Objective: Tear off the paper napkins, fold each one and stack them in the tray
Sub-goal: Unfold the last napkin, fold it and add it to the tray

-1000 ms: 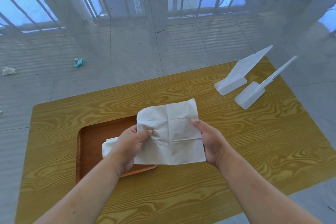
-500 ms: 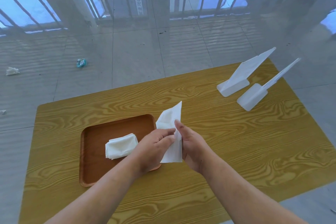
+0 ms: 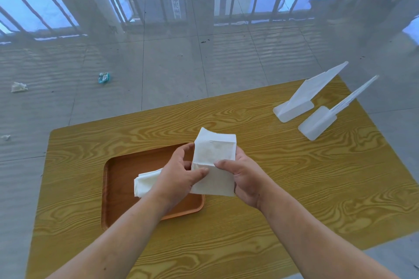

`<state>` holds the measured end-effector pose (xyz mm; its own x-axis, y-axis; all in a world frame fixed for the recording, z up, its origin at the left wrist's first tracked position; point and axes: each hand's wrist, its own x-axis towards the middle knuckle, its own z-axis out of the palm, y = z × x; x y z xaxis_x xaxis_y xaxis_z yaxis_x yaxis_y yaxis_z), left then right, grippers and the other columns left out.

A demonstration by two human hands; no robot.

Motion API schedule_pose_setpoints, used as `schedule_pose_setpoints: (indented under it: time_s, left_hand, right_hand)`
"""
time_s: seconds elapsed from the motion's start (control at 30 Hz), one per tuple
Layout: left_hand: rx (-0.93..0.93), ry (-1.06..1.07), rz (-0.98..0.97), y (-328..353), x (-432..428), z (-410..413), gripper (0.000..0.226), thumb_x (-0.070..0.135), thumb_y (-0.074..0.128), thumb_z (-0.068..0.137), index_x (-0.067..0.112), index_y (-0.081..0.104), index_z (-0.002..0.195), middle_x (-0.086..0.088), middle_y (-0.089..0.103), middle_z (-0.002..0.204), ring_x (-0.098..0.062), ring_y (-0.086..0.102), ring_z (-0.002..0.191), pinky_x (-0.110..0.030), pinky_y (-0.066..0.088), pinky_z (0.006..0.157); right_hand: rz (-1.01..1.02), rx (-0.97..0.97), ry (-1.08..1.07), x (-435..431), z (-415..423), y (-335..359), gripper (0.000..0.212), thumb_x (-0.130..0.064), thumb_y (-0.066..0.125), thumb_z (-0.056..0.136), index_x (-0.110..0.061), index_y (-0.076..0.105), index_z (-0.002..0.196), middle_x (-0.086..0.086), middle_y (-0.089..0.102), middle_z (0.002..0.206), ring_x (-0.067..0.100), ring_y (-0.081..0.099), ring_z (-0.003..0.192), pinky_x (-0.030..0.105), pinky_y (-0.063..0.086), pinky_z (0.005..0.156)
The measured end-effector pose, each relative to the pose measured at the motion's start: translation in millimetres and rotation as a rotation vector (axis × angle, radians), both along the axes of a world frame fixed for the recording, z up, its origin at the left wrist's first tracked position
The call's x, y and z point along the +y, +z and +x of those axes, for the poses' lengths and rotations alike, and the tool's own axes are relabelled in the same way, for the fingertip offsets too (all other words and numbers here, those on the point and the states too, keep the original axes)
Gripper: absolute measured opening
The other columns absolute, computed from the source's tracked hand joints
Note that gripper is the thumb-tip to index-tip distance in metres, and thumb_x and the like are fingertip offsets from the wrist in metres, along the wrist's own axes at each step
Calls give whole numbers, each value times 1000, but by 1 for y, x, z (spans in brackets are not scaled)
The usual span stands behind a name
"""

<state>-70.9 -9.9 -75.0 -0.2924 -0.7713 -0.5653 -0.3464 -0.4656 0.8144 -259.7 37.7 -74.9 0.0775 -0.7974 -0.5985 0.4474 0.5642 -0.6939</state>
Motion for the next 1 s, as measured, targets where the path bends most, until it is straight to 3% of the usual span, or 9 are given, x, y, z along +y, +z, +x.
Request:
schedule_pose_setpoints:
  time_s: [0.13,0.2,0.4,0.5,0.63,0.7,0.77,0.87,1.0]
  left_hand:
    - [85,81,25,-1,-2,2,93,11,84,88,45,30,155,-8,84,105,-25,81,97,-46,63,88]
    - [115,89,49,0,-5,4,92,8,84,87,46,33,154,-12,83,107,-30,81,98,-50,62,91]
    - [-12,-69,-26,6,-10,8,49,5,82,88,29,65,127,8,84,90,-5,78,80,-15,56,66]
    - [-226,-182,-165,6,-13,11,24,17,84,86,32,75,103,10,76,73,1,59,53,-21,48,56]
    - [-442,-308,-420,7,-13,12,9,32,79,87,38,75,84,15,68,94,2,57,85,-22,43,74]
    - [-448,-338,-507,7,-13,12,8,32,77,88,38,74,83,21,63,107,3,52,105,-19,37,85]
    - [-276,-251,-390,7,-13,12,8,27,77,89,33,75,84,23,69,115,5,60,102,-13,41,81]
    - [98,-66,-59,9,-14,12,11,30,74,90,20,76,95,11,80,109,-15,69,91,-32,54,81]
    - [231,-48,87,8,-11,10,29,28,80,91,10,74,113,-10,82,104,-24,78,93,-30,62,79]
  right_hand:
    - [15,154,49,4,-2,-8,114,6,71,90,-38,0,168,10,79,125,28,77,113,45,61,98]
    - [-11,197,70,6,-2,-10,119,8,70,90,-42,-7,166,15,81,118,30,78,110,38,62,92]
    - [-117,427,159,8,-2,-10,94,-6,68,87,-38,27,165,10,77,120,22,74,107,38,60,99]
    - [-136,581,188,8,-3,-9,70,-6,67,93,-27,46,156,0,75,123,19,73,109,38,61,97]
    - [-153,796,217,9,-3,-8,29,-14,65,92,-35,72,112,-6,74,106,11,72,89,24,60,69]
    - [-202,959,278,11,-3,-10,15,-24,68,91,-37,72,96,-17,66,108,-1,57,100,9,46,74]
    - [-242,1031,311,11,-6,-11,5,-33,72,89,-38,72,88,-21,58,117,-1,43,116,9,35,87]
    - [-154,648,209,8,-12,-1,11,-38,77,82,-28,76,84,-13,70,121,5,59,115,23,45,96]
    - [-83,126,14,7,-17,10,7,-22,72,97,-17,77,95,5,78,96,19,72,87,35,58,74]
